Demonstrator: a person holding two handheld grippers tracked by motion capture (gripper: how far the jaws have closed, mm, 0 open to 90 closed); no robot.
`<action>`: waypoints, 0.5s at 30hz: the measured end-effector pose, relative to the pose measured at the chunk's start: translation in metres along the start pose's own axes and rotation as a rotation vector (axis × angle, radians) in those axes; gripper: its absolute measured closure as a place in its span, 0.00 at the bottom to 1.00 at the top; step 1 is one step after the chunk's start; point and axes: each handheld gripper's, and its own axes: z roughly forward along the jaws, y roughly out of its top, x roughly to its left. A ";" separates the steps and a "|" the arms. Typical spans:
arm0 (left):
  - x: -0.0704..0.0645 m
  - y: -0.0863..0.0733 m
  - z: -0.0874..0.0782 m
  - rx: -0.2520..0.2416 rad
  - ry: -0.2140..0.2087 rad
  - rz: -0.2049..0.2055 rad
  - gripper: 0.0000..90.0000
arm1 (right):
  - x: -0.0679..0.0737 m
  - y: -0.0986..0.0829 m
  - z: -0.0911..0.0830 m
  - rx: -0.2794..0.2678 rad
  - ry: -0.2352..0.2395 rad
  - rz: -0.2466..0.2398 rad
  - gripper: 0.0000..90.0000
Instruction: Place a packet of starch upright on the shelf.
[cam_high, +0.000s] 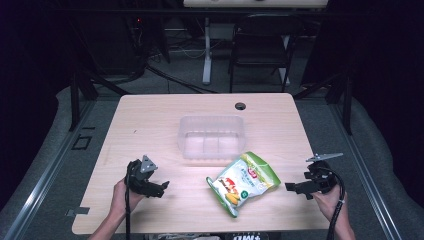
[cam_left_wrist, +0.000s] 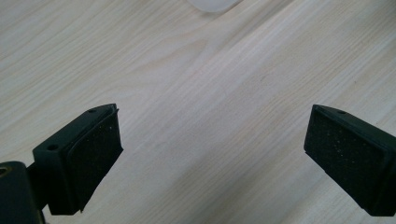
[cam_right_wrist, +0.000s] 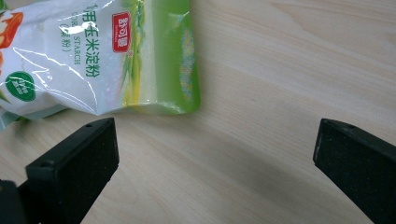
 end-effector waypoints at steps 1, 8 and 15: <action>0.000 0.000 0.000 -0.003 0.006 0.000 0.04 | 0.001 0.000 0.000 0.002 -0.003 -0.001 0.00; 0.000 0.000 0.000 0.002 0.002 0.003 0.04 | 0.002 0.001 0.000 0.010 -0.003 -0.011 0.00; 0.000 0.000 0.000 0.003 0.005 0.004 0.04 | 0.003 0.004 0.001 0.025 -0.009 -0.038 0.00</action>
